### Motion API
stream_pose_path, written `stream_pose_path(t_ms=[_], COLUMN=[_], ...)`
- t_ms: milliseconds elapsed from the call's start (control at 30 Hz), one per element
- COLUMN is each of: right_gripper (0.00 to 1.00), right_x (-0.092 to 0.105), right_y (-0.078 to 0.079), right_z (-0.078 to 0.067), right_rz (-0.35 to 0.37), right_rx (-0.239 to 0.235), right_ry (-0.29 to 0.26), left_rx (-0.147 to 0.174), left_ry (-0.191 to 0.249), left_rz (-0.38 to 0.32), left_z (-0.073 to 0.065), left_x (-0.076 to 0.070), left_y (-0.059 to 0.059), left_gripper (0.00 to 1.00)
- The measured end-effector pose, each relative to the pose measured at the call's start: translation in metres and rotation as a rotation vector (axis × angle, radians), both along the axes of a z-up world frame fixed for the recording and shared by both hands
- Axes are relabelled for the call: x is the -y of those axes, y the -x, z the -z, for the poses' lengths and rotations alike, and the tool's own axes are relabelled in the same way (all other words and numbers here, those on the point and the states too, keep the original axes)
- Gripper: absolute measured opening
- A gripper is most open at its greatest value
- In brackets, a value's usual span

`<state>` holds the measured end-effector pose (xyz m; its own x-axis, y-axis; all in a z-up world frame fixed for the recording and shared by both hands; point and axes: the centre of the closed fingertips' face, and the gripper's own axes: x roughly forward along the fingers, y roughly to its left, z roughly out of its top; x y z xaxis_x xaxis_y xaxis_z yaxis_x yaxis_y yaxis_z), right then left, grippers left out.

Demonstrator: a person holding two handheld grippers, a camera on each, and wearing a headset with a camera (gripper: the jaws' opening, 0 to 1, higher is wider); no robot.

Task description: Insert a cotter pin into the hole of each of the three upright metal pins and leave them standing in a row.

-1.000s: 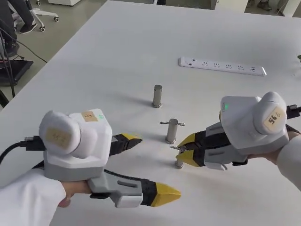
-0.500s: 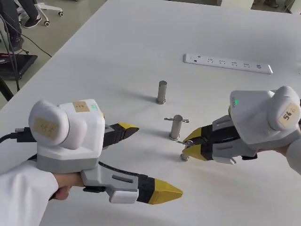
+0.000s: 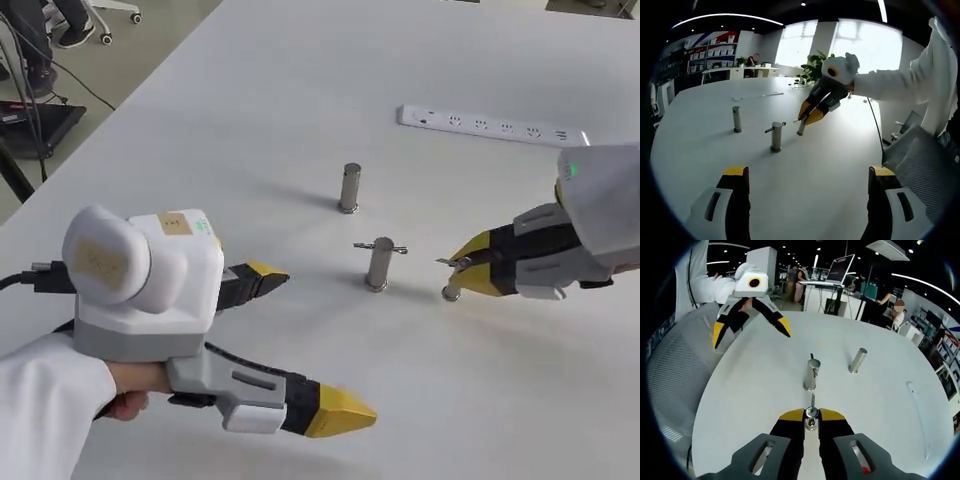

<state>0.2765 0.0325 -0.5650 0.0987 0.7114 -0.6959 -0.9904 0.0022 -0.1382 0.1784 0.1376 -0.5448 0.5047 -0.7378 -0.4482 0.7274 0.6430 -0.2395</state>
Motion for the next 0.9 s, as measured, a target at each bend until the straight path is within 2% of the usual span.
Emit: stream_pose_path(t_ms=[167,233,300,333,567,733,800,900], right_gripper=[0.04,0.04,0.04,0.04,0.04,0.04,0.04,0.04], right_x=[-0.005,-0.007,-0.010,-0.010,-0.016,-0.018,-0.018,-0.018], right_y=[0.002,0.003,0.004,0.005,0.007,0.007,0.007,0.007], right_z=[0.004,0.006,0.005,0.005,0.003,0.001,0.001,0.001], right_rz=[-0.056,-0.068,-0.091,-0.093,-0.122,-0.132,-0.135,-0.131], right_rx=[-0.004,-0.007,0.006,0.000,-0.019,-0.060,-0.079,-0.110], right_ry=[0.006,0.013,0.019,0.021,0.001,-0.013,-0.024,-0.033], left_rx=[0.018,0.020,0.013,0.012,-0.012,-0.036,-0.041,-0.042], left_ry=[0.008,-0.005,-0.047,-0.055,-0.059,-0.077,-0.072,-0.030], left_rz=[-0.027,-0.042,-0.047,-0.045,-0.062,-0.063,-0.070,-0.103], left_z=[-0.010,-0.010,-0.005,-0.004,0.000,0.006,0.007,0.001], left_x=[-0.008,-0.012,-0.018,-0.019,-0.022,-0.025,-0.026,-0.028], left_y=[-0.005,-0.007,-0.006,-0.004,0.003,0.008,0.008,0.005], left_gripper=[0.99,0.99,0.99,0.99,0.99,0.99,0.99,0.96])
